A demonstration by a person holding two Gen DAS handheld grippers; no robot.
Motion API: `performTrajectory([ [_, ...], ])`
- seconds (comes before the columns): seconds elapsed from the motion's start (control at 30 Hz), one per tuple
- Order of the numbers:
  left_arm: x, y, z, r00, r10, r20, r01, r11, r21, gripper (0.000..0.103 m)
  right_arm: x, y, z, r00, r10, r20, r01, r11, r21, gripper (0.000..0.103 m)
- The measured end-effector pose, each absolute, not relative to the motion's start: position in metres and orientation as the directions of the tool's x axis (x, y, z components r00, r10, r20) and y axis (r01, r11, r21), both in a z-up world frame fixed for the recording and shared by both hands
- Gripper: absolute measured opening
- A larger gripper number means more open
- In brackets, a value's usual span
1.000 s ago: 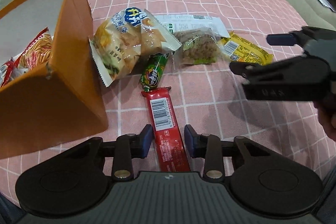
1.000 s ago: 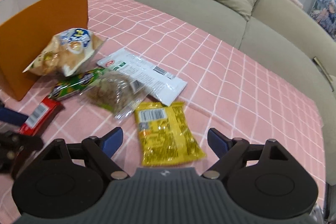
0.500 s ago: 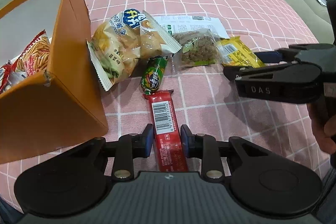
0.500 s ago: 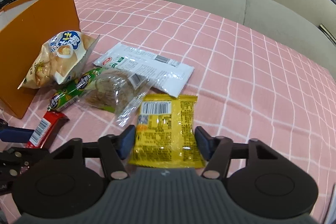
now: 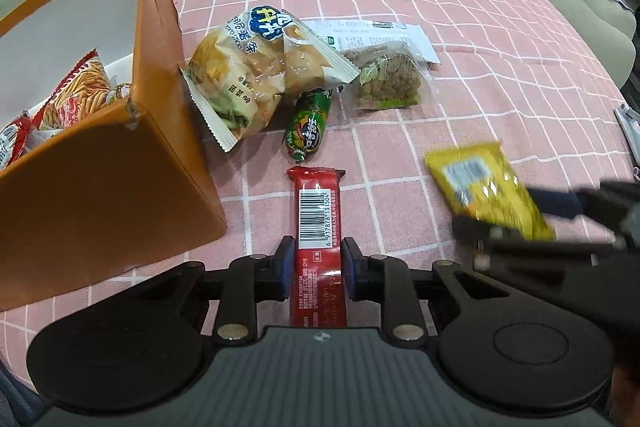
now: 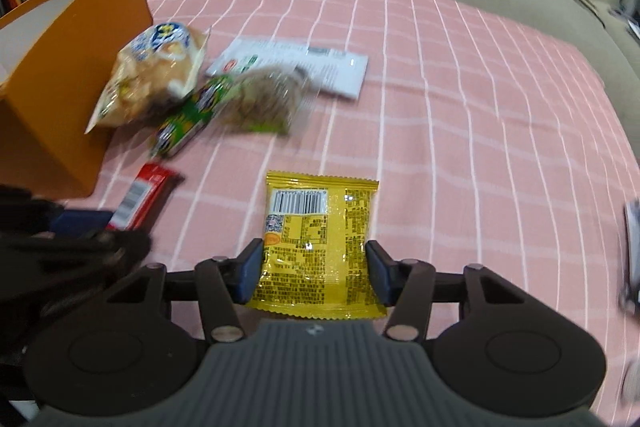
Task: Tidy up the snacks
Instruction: 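Carry the red bar and yellow packet over the box with both tools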
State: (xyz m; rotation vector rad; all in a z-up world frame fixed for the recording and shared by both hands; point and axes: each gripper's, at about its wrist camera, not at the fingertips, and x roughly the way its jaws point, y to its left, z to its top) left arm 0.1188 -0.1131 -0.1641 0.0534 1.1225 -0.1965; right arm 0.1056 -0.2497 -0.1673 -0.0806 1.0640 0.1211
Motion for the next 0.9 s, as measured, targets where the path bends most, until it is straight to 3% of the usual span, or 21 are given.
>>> performTrajectory([
  [0.53,0.100,-0.102,-0.158,0.389,-0.157,-0.908,0.218,0.973,-0.074,0.027,0.075,-0.232,-0.162,0.420,0.077,-0.904,-0.118,0.993,0.030,0.051],
  [0.9,0.081,-0.087,-0.118,0.446,-0.193,-0.874,0.227,0.969,-0.098,0.027,0.056,-0.228,-0.130,0.484,0.089,-0.871,-0.128,0.991,0.030,0.051],
])
